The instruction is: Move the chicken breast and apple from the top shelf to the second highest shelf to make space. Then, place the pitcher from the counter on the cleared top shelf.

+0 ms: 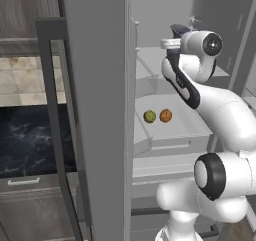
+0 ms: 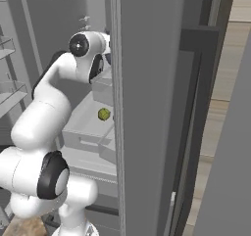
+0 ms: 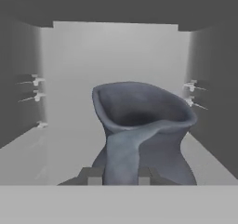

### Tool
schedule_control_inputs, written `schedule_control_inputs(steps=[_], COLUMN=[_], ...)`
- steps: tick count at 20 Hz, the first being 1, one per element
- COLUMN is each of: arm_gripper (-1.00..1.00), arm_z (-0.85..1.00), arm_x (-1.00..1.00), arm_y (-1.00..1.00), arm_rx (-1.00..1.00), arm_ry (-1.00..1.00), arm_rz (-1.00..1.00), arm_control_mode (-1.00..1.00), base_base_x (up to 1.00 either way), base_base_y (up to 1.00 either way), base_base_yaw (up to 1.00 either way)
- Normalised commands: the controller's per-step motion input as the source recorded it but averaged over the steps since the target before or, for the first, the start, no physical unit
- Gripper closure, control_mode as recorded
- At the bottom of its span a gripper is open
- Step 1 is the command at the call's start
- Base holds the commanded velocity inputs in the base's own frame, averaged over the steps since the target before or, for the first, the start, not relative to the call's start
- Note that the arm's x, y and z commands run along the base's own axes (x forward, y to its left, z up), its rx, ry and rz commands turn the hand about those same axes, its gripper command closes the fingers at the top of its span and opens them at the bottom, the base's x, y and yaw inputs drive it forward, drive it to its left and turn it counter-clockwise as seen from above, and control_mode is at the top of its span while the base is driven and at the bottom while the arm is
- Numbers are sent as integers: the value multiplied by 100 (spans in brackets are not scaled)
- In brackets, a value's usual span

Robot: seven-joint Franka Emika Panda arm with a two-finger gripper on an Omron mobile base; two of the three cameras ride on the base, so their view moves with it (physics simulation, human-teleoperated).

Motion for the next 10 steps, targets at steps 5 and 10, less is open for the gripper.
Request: schedule_control_inputs(steps=[5, 10], arm_gripper=[100, 100], arm_z=[-26, -26], arm_x=[51, 46], arm_y=[0, 0], arm_rx=[0, 0], arm_ry=[0, 0], arm_rz=[6, 6], arm_control_mode=[-100, -100], base_base_x=[0, 0], base_base_y=[0, 0], base_base_yaw=[0, 0])
